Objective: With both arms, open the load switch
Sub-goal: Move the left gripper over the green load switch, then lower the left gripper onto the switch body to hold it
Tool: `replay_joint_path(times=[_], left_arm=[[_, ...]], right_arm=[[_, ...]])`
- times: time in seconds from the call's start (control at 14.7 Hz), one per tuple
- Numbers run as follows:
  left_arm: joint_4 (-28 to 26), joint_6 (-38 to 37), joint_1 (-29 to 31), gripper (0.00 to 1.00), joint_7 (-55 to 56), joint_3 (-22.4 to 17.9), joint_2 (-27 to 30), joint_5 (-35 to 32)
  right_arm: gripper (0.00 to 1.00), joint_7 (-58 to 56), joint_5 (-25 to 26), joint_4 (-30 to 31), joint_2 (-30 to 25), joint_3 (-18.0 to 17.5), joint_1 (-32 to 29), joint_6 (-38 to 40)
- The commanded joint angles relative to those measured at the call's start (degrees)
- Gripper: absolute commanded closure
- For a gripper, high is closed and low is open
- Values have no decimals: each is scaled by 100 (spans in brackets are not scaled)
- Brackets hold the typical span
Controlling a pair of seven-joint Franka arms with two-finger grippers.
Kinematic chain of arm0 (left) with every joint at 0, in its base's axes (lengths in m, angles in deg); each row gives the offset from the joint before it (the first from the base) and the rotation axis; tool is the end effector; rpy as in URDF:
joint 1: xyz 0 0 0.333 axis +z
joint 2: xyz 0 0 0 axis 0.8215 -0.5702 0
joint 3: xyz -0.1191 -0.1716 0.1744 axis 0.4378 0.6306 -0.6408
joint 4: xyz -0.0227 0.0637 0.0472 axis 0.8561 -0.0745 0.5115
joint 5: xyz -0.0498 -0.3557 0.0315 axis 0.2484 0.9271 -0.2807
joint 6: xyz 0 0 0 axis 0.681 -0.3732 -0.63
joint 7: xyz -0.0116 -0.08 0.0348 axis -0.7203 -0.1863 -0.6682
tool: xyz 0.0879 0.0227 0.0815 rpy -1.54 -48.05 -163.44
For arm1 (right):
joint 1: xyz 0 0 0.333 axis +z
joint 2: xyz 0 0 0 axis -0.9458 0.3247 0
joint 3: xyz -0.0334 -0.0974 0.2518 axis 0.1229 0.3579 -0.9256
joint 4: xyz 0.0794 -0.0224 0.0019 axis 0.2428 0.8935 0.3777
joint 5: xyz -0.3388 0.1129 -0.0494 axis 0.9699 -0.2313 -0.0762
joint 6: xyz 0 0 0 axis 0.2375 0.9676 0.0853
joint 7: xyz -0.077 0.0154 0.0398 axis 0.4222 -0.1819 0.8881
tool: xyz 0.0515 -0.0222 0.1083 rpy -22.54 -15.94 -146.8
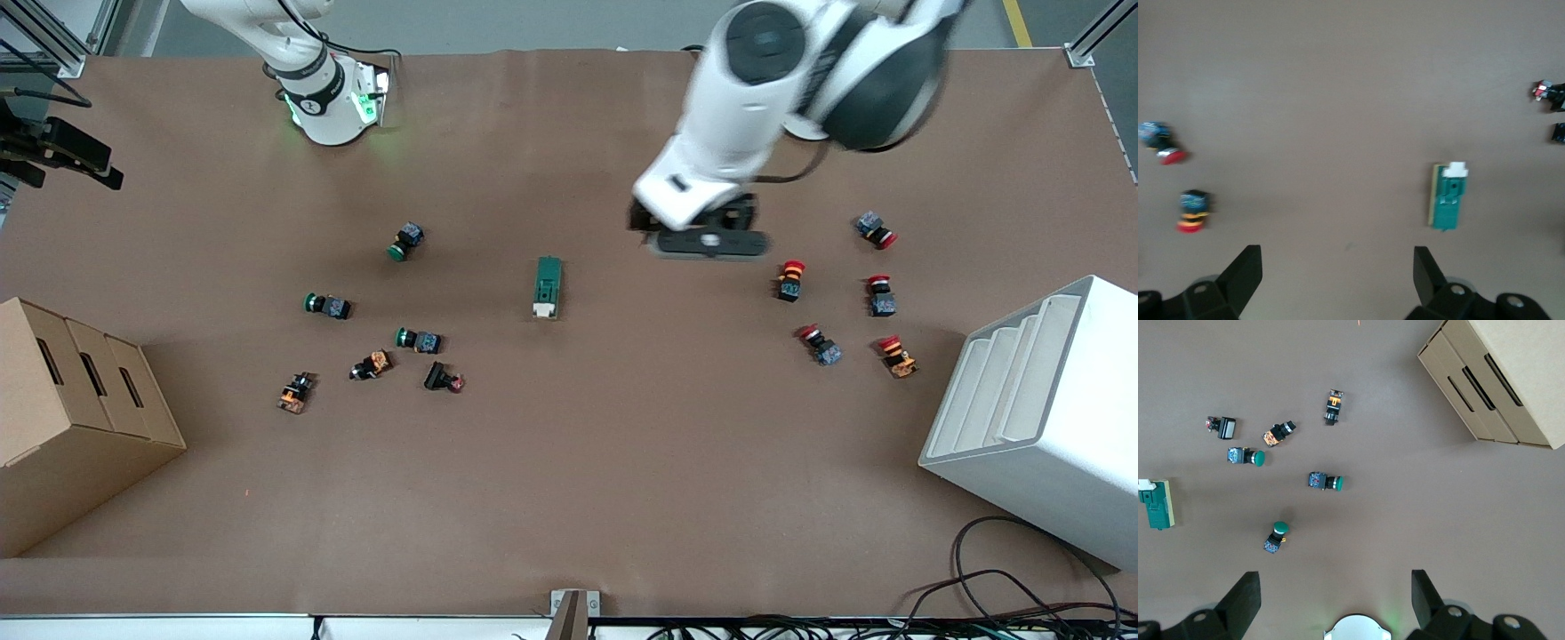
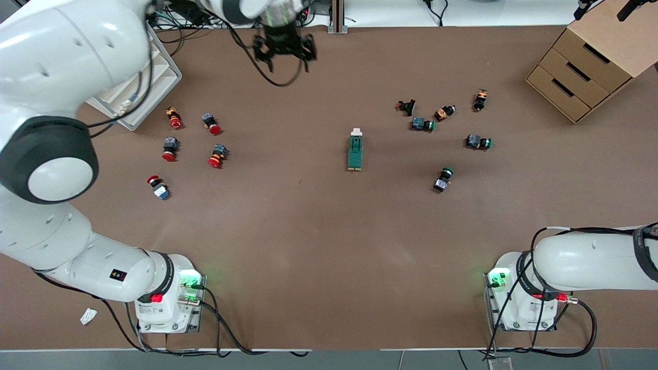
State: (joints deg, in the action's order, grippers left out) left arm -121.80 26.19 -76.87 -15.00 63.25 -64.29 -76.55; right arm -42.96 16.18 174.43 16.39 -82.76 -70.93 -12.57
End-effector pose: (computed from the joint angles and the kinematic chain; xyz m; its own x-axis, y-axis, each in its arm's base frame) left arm 0.4470 -0.3894 0.4414 0.9994 -0.0335 -0.0097 -0.0331 -0.9988 0.0367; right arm 0.4731 -0.0291 0.5976 0.9952 -0.0531 -0.0824 -0.0555 -0.9981 -0.0276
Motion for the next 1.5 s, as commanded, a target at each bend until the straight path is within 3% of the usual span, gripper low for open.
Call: replay_joint_path(times=[0.0, 0.2, 0.61, 1.02, 1.23, 1.43], left_arm=[[-158, 564, -577, 0, 787, -21, -333, -474], [-158, 890, -1254, 0, 1911, -21, -825, -1423], [-377, 1567, -2011, 2, 4214, -12, -1609, -3067], [-1063, 2245, -2389, 2, 6236, -12, -1793, -4816], [-1142, 2245, -2451, 2, 7526, -12, -2101, -6176], [-1248, 2236, -2643, 2, 9047, -12, -2443, -7460]], right_arm=[[0, 25, 3, -3, 13, -26, -74, -43], [0, 25, -58, -12, 145, -8, -83, -122], [0, -143, 12, 31, 636, 36, -83, -122], [0, 2446, -84, 23, 1278, -17, 531, -271], [0, 3792, -409, -3, 1620, -26, 971, -516], [0, 3989, -436, -117, 2007, -34, 1331, -868]])
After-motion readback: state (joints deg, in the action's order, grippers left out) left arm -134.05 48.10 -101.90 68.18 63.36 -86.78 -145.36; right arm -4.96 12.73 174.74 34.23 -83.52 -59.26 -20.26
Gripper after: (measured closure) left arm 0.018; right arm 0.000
